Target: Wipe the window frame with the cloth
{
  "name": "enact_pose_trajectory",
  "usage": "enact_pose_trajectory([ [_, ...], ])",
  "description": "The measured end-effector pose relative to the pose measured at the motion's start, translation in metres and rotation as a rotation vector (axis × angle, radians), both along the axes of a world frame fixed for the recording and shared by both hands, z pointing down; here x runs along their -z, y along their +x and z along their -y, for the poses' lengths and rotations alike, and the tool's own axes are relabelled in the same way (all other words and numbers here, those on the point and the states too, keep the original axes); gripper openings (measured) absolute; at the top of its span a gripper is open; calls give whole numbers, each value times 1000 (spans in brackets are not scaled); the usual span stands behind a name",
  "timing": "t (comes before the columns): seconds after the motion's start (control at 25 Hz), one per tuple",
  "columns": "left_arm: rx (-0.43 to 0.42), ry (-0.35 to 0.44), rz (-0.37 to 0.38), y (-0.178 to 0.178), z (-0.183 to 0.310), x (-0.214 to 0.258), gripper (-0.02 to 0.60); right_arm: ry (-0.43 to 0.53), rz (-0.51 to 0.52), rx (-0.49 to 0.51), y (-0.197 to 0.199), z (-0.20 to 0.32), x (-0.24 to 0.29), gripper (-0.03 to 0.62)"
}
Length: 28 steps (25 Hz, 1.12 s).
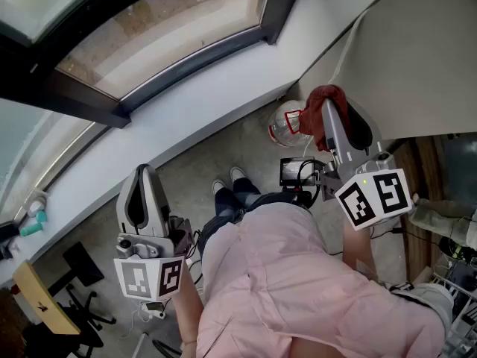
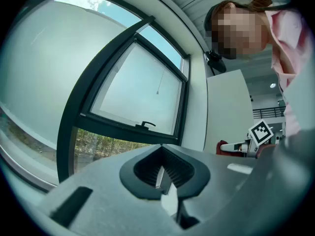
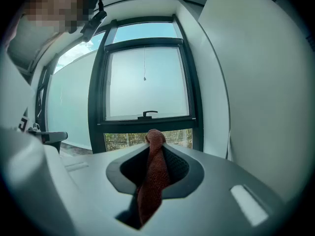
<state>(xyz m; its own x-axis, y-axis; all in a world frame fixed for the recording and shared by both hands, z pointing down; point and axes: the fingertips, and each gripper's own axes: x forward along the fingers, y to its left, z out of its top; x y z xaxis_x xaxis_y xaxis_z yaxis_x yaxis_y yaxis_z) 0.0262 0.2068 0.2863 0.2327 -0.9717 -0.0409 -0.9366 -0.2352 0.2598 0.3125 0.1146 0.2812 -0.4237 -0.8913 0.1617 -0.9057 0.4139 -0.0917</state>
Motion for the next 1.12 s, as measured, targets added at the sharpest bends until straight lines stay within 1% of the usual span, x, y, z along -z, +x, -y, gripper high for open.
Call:
enact_pose_trajectory([
  [0.2,92,8,13,-22,-16,6,-3,13,22,29,-7,2,1,63],
  [0.44,212,2,17,-45,-46,4,-3,6,42,142,-42,6,-3,63],
  [0.56,256,4,13,-52,-59,5,-3,2,49,192,-57,4,-5,63],
  [0.68,280,8,14,-55,-64,6,-3,4,53,223,-65,2,-6,63],
  [0.8,269,27,13,-51,-57,8,-3,6,56,231,-67,3,-9,63],
  [0.88,234,44,15,-39,-48,9,-3,15,69,233,-63,-1,-12,64],
  [1.0,153,47,4,-11,-28,2,-3,16,103,236,-55,-11,-19,66],
  [1.12,45,38,-40,23,-2,-4,-3,-8,110,234,-52,-22,-29,66],
])
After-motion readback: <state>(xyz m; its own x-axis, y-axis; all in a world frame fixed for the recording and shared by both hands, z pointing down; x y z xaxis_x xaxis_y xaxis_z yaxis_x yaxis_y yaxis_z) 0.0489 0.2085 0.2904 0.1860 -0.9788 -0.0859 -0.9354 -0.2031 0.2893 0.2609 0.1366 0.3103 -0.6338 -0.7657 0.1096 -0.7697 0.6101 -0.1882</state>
